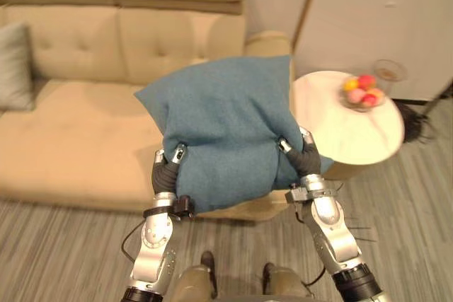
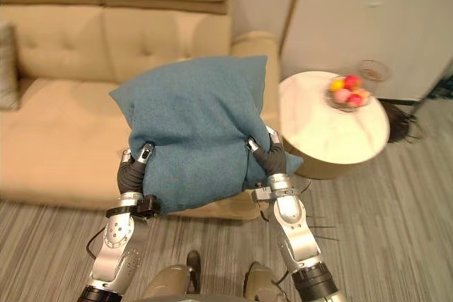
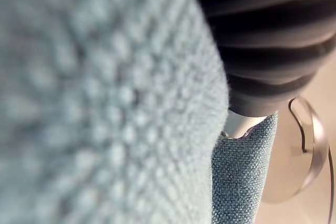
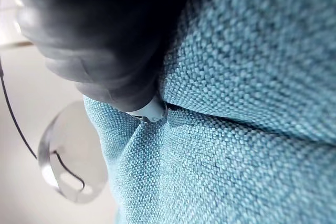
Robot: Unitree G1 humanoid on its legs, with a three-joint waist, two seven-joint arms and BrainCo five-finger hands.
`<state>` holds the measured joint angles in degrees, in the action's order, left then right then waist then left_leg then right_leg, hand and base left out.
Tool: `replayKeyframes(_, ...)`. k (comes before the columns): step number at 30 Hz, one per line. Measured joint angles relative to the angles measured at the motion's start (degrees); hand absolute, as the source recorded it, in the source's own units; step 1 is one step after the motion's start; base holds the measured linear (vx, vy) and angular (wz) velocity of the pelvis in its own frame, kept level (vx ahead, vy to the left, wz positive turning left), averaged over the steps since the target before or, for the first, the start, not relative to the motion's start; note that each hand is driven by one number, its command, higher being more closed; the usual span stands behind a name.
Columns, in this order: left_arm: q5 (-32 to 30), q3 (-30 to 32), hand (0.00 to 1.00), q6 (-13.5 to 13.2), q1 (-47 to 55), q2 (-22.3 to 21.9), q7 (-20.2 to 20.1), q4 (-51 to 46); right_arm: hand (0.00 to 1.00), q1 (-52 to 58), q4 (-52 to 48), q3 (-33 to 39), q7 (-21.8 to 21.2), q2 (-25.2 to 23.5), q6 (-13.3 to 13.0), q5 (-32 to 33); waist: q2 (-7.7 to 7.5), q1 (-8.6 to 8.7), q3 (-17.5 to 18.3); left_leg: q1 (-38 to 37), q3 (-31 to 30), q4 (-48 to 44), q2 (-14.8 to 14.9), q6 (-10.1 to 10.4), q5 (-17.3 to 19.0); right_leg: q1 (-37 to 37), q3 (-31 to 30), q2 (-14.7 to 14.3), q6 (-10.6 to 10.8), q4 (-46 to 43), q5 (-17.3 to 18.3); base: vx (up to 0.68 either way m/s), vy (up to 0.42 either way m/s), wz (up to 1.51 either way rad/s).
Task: Pick up cushions and gather them together orderly.
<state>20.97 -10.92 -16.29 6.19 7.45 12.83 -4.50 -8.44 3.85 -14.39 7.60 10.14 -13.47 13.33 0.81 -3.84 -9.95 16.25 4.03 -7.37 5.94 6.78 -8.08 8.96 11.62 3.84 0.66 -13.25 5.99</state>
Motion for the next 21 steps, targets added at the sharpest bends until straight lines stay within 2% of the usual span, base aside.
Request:
replayKeyframes(2,0.66,-1.11,1.0,0.23,0.33,0.07,-0.06,0.0,1.0,0.21,0.33,0.84,0.03,0.34,0.28,-0.28,0.01,0.11,0.03,-0.47,4.54,4.42,0.11,3.55,-4.14,-0.08,3.75,1.15,-1.25,0.33,0.01,-0.28,-0.094,1.04)
replayKeyframes(3,0.91,-2.26,1.0,0.25,0.31,0.12,-0.19,-0.01,1.0,0.58,0.31,1.62,0.04,0.36,0.27,-0.46,0.02,0.58,0.04,0.51,10.59,-0.36,0.62,-1.66,-0.26,-0.1,6.27,2.23,-1.85,0.59,-0.31,-0.3,-0.078,1.06)
replayKeyframes(4,0.9,-2.65,1.0,0.22,0.32,0.1,-0.39,0.0,1.0,0.73,0.31,1.99,0.04,0.39,0.27,-0.46,-0.04,1.35,0.05,0.92,12.56,-3.29,0.75,-3.86,1.51,-0.13,7.53,2.87,-2.11,0.82,-0.53,-0.26,-0.042,1.14)
replayKeyframes(5,0.93,-2.89,1.0,0.22,0.32,0.03,-0.78,0.04,1.0,0.87,0.28,2.58,0.04,0.39,0.25,-0.47,-0.01,2.69,0.07,0.79,15.13,-7.78,1.23,-5.29,4.86,-0.53,9.39,3.8,-1.87,1.99,-1.22,-0.16,0.011,0.99)
replayKeyframes(6,1.03,-3.11,1.0,0.22,0.31,-0.37,-1.3,0.07,1.0,1.22,-0.05,2.89,0.03,0.42,0.25,-0.48,0.08,3.25,0.16,-1.01,15.63,-8.4,1.21,-5.04,7.61,-0.83,10.22,4.29,-1.29,3.44,-2.14,-0.16,0.067,0.8)
replayKeyframes(8,1.14,-3.14,1.0,0.19,0.31,-0.39,-1.67,0.24,1.0,1.91,-1.06,3.1,0.03,0.41,0.25,-0.57,0.62,3.13,0.44,-3.75,15.01,-4.49,1.12,-4.75,9.52,-0.72,10.32,4.01,0.06,5.06,-2.82,-0.1,0.148,0.31)
replayKeyframes(9,1.15,-3.14,1.0,0.17,0.12,-0.06,-1.69,1.29,1.0,2.13,-1.06,3.1,0.03,0.04,0.28,-0.6,0.42,2.89,0.47,-4.46,15.03,-2.89,0.59,-5.62,10.32,-0.65,9.89,3.95,0.48,6.0,-3.45,-0.06,0.153,0.12)
replayKeyframes(11,1.24,-3.15,1.0,0.2,0.21,0.38,-1.69,2.86,1.0,2.35,-1.06,3.08,-0.02,-0.53,0.33,-0.67,0.18,2.47,0.63,-3.69,15.17,-4.91,0.43,-7.01,11.34,-1.63,9.62,4.03,1.2,7.58,-5.54,-0.05,0.164,0.02)
replayKeyframes(12,1.28,-3.14,1.0,0.23,0.57,0.73,-1.69,3.13,1.0,2.35,-1.08,2.96,-0.08,-0.98,0.34,-0.76,0.19,2.24,0.71,-2.81,15.25,-6.97,0.18,-7.5,13.0,-1.71,8.65,4.31,1.97,8.05,-6.73,-0.06,0.205,-0.01)
replayKeyframes(14,1.26,-3.14,1.0,0.22,0.89,0.74,-1.7,3.12,1.0,2.38,-1.08,2.78,-0.09,-1.07,0.34,-0.94,0.17,1.85,0.73,-2.38,15.71,-7.85,-0.17,-8.26,13.82,-1.59,8.12,4.45,2.37,8.41,-7.01,-0.05,0.158,-0.1)
replayKeyframes(17,1.26,-3.15,1.0,0.24,1.92,0.74,-1.77,3.07,1.0,2.37,-1.08,2.58,-0.27,-1.14,0.37,-1.26,0.04,1.49,0.84,-1.92,16.33,-9.8,-1.3,-9.48,16.23,-0.13,7.02,6.64,3.62,5.23,-5.6,0.0,0.162,-0.07)
replayKeyframes(19,1.25,-3.15,1.0,0.27,2.35,0.76,-2.39,2.97,1.0,2.41,-1.07,2.57,-0.27,-1.16,0.54,-1.77,-0.21,2.25,0.98,-2.12,15.69,-10.84,-3.87,-10.56,18.0,2.15,6.89,10.25,4.41,-2.66,-1.47,0.09,0.168,0.27)
replayKeyframes(20,1.25,-3.15,1.0,0.27,2.61,0.8,-2.53,2.81,1.0,2.41,-1.06,2.57,-0.27,-1.16,0.61,-2.0,-0.25,2.75,1.0,-2.4,15.12,-10.96,-4.89,-11.0,18.38,2.83,6.69,11.43,3.34,-5.44,-0.62,0.12,0.144,0.48)
replayKeyframes(21,1.13,-3.2,1.0,0.33,3.01,0.66,-2.66,2.7,1.0,2.52,-0.79,2.59,-0.27,-1.09,0.64,-2.32,-0.26,3.4,0.99,-3.28,13.65,-10.97,-6.52,-12.12,19.08,5.45,4.13,13.24,2.23,-13.23,-0.26,0.13,0.121,0.5)
